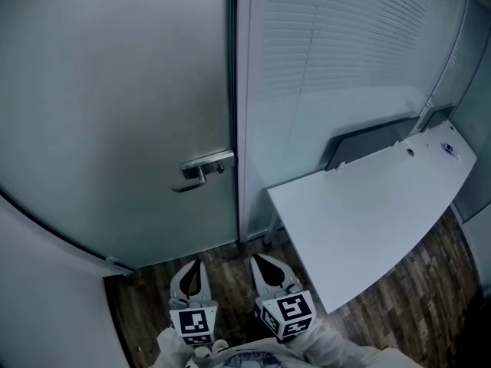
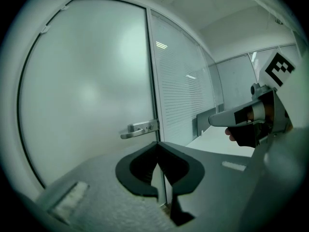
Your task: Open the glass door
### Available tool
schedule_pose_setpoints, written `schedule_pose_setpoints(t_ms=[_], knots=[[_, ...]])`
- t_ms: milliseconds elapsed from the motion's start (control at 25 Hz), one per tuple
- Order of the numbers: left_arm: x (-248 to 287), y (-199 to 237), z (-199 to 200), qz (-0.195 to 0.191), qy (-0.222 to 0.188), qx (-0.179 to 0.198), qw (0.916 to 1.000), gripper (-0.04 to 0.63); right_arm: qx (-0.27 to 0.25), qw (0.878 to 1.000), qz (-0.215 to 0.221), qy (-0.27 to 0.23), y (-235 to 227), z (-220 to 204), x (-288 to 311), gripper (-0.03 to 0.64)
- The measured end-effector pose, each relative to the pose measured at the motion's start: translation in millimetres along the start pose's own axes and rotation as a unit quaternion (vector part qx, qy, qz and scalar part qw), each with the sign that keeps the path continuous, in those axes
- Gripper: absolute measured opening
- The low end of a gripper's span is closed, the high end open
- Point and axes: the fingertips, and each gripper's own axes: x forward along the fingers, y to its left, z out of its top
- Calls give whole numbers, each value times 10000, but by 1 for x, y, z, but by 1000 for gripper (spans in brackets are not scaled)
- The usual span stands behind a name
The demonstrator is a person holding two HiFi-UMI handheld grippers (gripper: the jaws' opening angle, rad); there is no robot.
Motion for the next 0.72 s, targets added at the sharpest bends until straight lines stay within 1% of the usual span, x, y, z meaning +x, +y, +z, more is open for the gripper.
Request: schedule_pose_setpoints(t_ms=[360, 520, 600, 720], knots=[[21, -1, 1, 588, 177, 62, 9981, 5, 75, 9980, 603, 143, -28, 1, 31, 3], [24, -2, -5, 849, 328, 57, 9958, 5, 139, 9968, 760, 224, -40, -4, 42, 3], [23, 1, -8, 1009, 324, 109, 9943, 5, 193, 9962, 803, 266, -43, -6, 45, 3], [24, 3, -7, 1109, 314, 172, 9932, 5, 252, 9956, 854, 280, -42, -6, 47, 3]])
